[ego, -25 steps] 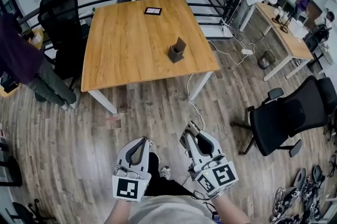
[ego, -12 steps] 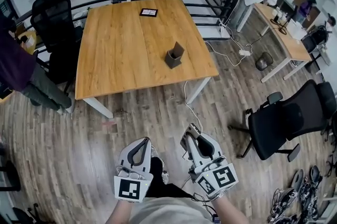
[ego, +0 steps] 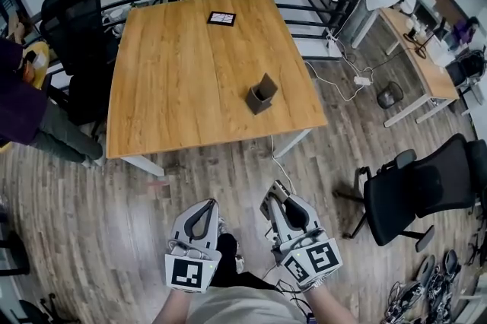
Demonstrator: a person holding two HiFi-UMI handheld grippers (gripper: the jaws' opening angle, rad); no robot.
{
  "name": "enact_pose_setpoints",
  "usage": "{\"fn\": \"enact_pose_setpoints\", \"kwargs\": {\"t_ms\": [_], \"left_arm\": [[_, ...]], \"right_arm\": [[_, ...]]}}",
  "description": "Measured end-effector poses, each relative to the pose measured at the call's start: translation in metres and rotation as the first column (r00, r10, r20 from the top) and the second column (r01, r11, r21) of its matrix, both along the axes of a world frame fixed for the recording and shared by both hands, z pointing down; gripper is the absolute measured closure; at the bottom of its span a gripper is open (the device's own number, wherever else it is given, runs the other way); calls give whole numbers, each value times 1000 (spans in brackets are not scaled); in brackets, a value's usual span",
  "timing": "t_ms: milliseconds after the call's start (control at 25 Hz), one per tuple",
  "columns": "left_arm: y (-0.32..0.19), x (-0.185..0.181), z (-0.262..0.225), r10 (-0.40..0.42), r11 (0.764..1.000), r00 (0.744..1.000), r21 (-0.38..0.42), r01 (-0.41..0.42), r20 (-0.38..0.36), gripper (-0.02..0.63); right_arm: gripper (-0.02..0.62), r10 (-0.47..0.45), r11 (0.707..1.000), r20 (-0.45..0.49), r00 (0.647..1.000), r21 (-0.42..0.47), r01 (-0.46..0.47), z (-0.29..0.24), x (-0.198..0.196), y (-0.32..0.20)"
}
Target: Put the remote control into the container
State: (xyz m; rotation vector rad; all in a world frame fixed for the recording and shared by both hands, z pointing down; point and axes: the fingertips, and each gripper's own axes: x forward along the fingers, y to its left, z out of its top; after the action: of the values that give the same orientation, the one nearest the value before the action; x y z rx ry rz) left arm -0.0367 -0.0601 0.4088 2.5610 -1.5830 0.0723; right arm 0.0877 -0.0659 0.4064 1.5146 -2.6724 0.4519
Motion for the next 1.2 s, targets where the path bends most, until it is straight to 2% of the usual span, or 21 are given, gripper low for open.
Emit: {"fn": "enact_pose_setpoints", "kwargs": {"t_ms": [440,840,1200], "left_arm": [[-112,-7,-1,47,999,999,-5,-47,-25,594],[-151,-23,-25,50,998,998,36,-49,-41,594],[-187,-14,-31,54,997,998,62,-52,-23,594]], "right_arm": [[512,4,1000,-33,999,-8,-4,-4,-24,-105],[512,17,999,-43,999,46,-15,-32,-36,-150],[512,7,997,-45,999,73,-4,-38,-30,-194]]}}
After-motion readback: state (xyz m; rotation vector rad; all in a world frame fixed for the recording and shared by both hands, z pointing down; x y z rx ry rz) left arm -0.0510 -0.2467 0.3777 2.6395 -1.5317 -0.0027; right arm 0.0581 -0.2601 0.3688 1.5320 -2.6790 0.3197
